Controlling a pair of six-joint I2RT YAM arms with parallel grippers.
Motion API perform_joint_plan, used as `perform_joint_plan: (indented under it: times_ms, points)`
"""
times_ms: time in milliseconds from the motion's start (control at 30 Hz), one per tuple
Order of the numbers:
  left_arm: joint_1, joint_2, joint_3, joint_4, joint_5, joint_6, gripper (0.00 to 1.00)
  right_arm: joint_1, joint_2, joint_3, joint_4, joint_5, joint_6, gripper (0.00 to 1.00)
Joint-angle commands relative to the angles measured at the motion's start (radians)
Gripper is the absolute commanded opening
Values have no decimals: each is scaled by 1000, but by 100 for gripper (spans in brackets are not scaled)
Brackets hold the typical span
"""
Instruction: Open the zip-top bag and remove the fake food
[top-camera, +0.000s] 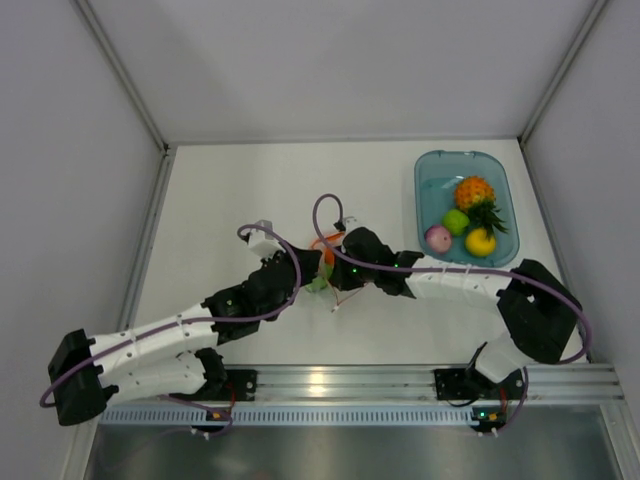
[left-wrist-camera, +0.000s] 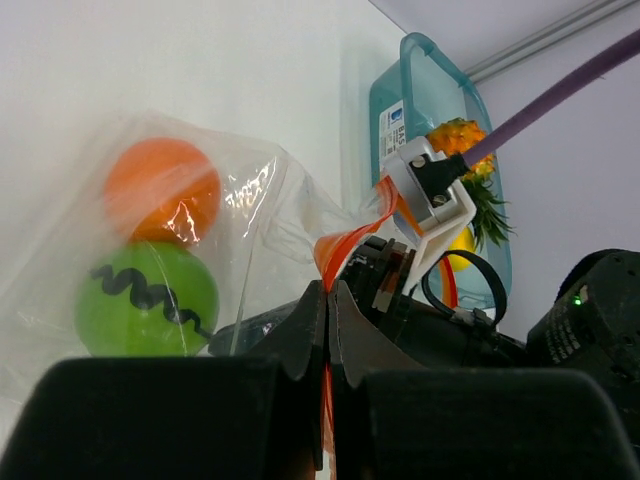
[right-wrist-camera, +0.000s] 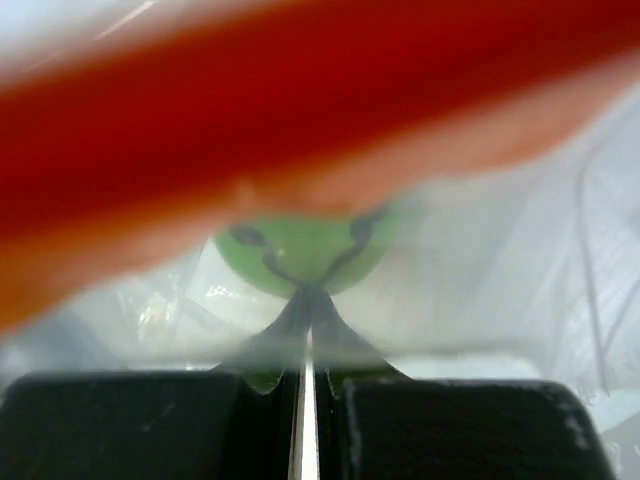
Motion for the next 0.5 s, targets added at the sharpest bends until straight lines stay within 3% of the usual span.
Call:
perform_joint_plan:
  times_ms: [0, 467]
  points:
    - [-3, -22, 4, 35, -33, 22, 0, -11, -82, -6, 12, 21, -30, 0]
    - [-3, -28, 21, 33, -65, 142, 0, -13, -295, 39, -161, 115, -133, 0]
